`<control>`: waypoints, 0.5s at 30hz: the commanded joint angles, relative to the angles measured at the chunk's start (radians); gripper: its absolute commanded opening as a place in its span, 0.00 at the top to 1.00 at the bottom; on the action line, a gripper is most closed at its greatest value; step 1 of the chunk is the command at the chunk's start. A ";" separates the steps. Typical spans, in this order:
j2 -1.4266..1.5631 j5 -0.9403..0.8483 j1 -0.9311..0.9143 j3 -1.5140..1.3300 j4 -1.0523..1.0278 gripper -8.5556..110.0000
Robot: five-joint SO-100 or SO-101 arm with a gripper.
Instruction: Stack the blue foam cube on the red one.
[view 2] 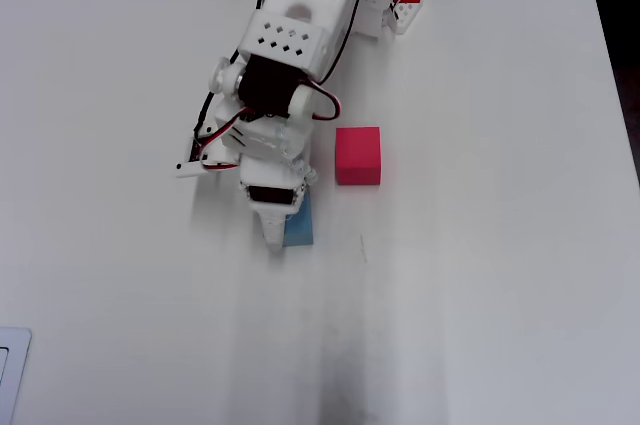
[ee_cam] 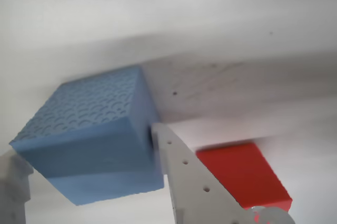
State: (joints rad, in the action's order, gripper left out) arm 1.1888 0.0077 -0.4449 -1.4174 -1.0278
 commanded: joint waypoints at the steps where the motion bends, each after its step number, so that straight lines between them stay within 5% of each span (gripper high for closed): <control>1: 0.011 0.003 0.008 0.061 0.008 0.69; 15: 0.123 0.015 0.015 0.072 -0.046 0.74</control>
State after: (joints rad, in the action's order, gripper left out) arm 1.2164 0.0153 -0.4433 -1.4159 -1.0646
